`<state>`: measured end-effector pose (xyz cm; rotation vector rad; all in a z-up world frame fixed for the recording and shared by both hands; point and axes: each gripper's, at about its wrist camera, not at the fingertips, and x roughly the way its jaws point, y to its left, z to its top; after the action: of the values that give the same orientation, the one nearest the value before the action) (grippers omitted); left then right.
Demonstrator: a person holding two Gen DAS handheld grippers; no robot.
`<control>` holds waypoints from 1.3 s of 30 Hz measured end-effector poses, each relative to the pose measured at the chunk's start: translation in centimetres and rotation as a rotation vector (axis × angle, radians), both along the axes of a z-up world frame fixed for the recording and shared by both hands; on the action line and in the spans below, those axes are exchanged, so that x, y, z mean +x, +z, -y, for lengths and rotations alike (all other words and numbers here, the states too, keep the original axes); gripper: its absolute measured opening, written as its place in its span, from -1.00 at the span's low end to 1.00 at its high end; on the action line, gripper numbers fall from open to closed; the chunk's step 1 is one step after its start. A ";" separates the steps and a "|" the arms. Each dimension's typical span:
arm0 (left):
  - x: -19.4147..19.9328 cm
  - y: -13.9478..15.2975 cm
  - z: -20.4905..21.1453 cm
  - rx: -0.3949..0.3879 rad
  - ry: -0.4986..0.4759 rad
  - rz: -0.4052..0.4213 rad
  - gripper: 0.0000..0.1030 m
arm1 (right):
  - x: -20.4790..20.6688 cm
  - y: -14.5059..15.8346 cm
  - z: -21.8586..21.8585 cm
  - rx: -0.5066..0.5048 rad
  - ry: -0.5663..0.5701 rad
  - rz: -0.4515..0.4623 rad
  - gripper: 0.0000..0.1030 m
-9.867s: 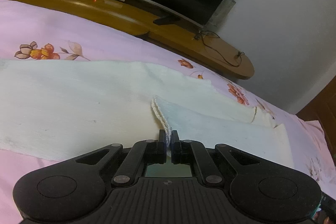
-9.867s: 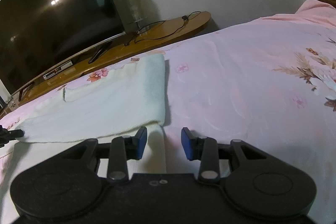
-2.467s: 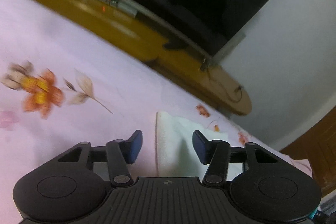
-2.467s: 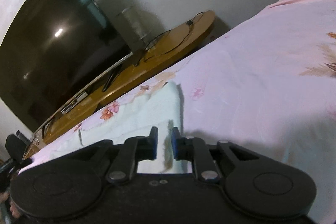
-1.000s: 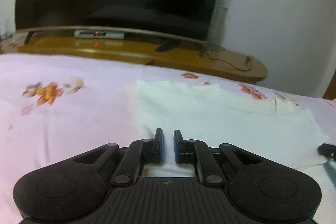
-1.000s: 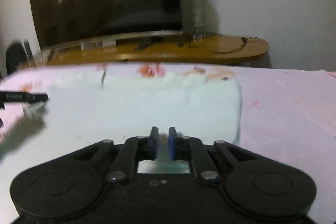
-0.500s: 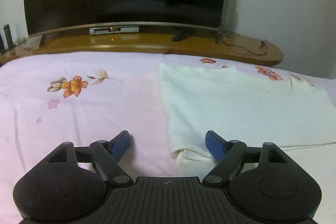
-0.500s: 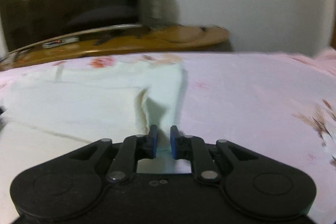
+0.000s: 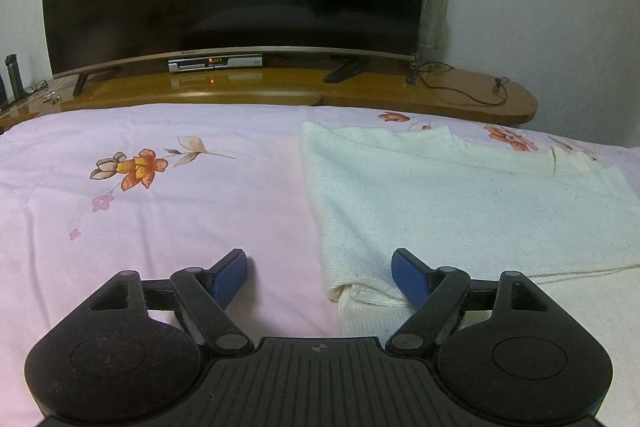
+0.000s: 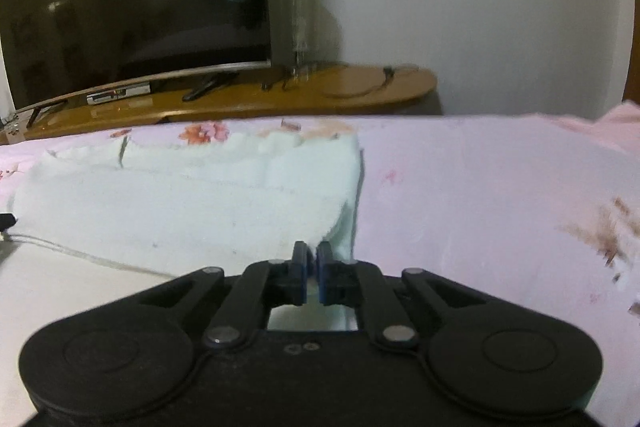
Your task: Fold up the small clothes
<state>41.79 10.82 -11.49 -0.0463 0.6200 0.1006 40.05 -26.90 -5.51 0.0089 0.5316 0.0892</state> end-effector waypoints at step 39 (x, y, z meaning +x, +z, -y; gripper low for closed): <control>0.9 -0.1 -0.7 -0.070 0.031 -0.003 0.54 | 4.2 1.3 0.7 -0.024 0.027 -0.020 -0.67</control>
<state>42.65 11.53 -11.57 -0.1239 0.6262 0.1092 44.26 -27.62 -4.21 -0.0210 0.5525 0.1094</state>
